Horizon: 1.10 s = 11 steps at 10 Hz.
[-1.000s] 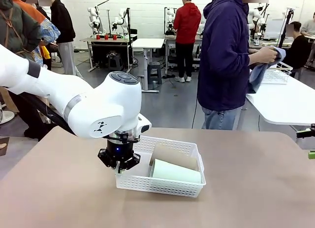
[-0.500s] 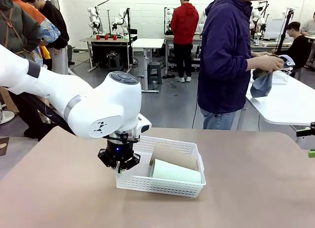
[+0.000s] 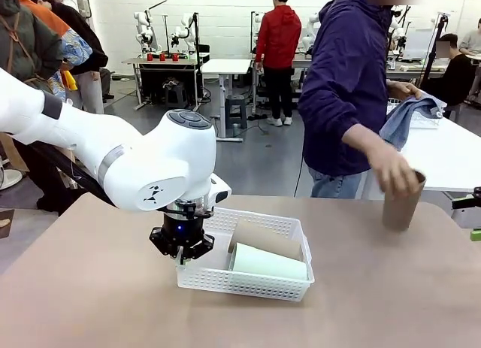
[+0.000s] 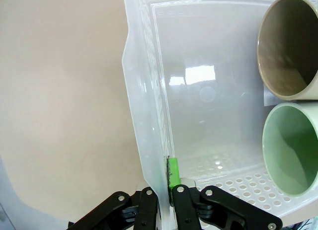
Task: Clean and organize the cups into the basket.
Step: Pick up the Reusable plastic cup from the right side of the table and stack it inside the Organizing basket in the center of the table.
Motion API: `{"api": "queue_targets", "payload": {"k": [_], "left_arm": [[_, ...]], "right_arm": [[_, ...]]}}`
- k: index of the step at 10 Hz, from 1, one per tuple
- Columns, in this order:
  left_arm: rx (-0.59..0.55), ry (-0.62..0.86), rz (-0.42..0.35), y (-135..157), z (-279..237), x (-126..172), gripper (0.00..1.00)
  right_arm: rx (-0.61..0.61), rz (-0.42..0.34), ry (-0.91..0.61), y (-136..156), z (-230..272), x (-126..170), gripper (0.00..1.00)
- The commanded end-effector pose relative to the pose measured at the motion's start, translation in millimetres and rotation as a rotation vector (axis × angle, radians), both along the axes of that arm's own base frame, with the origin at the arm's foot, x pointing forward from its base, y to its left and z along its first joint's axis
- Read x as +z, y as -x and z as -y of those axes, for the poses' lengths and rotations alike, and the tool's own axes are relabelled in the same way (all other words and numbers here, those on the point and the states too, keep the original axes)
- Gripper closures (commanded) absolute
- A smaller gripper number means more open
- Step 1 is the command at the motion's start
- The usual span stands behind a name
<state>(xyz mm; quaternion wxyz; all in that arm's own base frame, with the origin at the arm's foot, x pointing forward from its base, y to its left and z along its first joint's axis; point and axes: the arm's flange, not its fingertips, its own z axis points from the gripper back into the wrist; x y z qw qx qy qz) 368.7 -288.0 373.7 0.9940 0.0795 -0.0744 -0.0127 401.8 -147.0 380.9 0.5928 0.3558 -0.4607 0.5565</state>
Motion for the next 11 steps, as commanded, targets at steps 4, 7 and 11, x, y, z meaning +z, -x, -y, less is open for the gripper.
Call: {"api": "queue_targets", "payload": {"k": [4, 7, 11], "left_arm": [[-0.003, -0.013, 0.002, 2.0, 1.5, -2.1, 1.0], [-0.003, -0.013, 0.002, 2.0, 1.5, -2.1, 1.0], [-0.003, -0.013, 0.002, 2.0, 1.5, -2.1, 1.0]], "right_arm": [[-0.008, 0.003, 0.01, 3.5, -3.8, 0.1, 0.0], [-0.008, 0.003, 0.01, 3.5, -3.8, 0.1, 0.0], [0.081, -0.083, 0.047, -12.9, -20.1, -43.2, 0.0]]}}
